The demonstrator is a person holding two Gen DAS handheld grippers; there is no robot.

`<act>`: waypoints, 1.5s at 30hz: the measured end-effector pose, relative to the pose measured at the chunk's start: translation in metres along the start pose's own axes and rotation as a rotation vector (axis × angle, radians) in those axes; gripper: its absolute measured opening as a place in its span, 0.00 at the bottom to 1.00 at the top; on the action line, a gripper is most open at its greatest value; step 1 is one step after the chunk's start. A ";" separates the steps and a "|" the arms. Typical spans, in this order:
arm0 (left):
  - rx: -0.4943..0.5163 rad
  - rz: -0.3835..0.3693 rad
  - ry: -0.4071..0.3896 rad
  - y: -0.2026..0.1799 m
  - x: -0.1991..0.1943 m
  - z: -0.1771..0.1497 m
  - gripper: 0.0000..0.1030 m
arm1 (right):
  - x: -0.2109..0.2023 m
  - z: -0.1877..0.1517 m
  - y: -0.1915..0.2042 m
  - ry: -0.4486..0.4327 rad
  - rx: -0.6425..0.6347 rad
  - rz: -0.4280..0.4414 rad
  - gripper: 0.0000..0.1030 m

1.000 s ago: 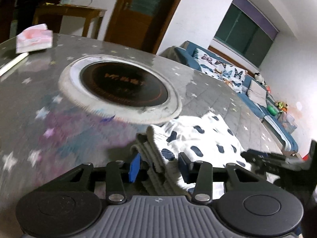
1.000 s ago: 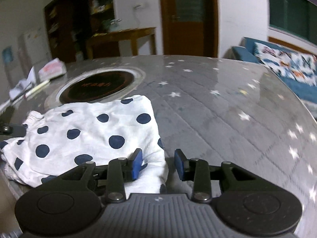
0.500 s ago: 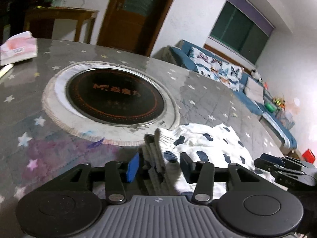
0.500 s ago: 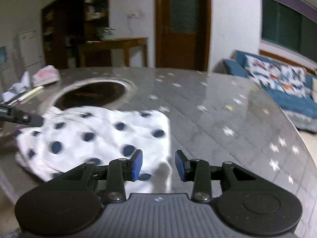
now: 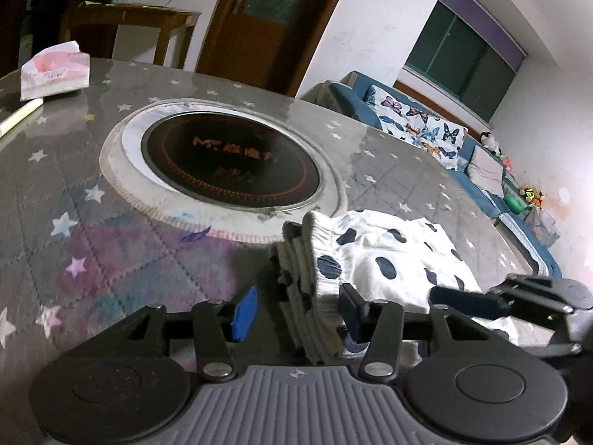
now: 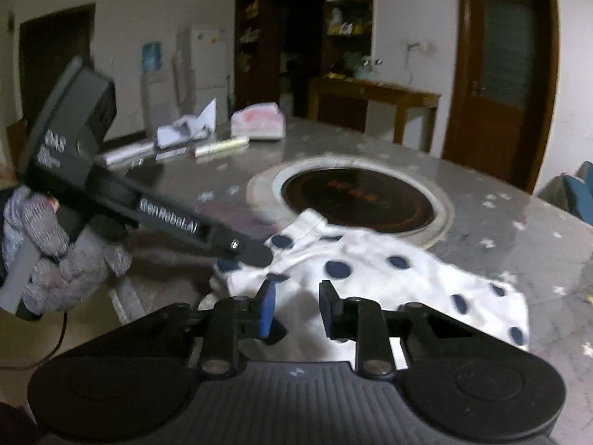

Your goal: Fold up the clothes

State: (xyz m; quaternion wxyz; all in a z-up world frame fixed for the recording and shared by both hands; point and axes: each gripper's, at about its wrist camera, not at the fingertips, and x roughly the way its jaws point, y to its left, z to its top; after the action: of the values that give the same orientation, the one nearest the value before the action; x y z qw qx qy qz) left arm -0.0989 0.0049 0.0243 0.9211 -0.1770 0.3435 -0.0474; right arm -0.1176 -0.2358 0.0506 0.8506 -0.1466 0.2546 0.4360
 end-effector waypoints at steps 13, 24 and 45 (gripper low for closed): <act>-0.035 -0.002 -0.007 0.000 -0.007 0.011 0.58 | -0.006 0.005 0.031 0.060 -0.240 0.019 0.42; -0.166 -0.014 0.003 0.007 -0.013 0.015 0.72 | 0.027 -0.011 0.071 0.128 -0.517 -0.011 0.42; -0.552 -0.178 0.039 0.032 -0.003 0.004 0.81 | 0.001 0.010 -0.001 0.023 0.010 0.119 0.24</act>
State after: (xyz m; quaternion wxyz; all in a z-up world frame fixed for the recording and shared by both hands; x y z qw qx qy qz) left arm -0.1003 0.0366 0.0173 0.8235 -0.4497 0.3440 -0.0363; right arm -0.1135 -0.2306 0.0581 0.8210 -0.1320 0.2746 0.4828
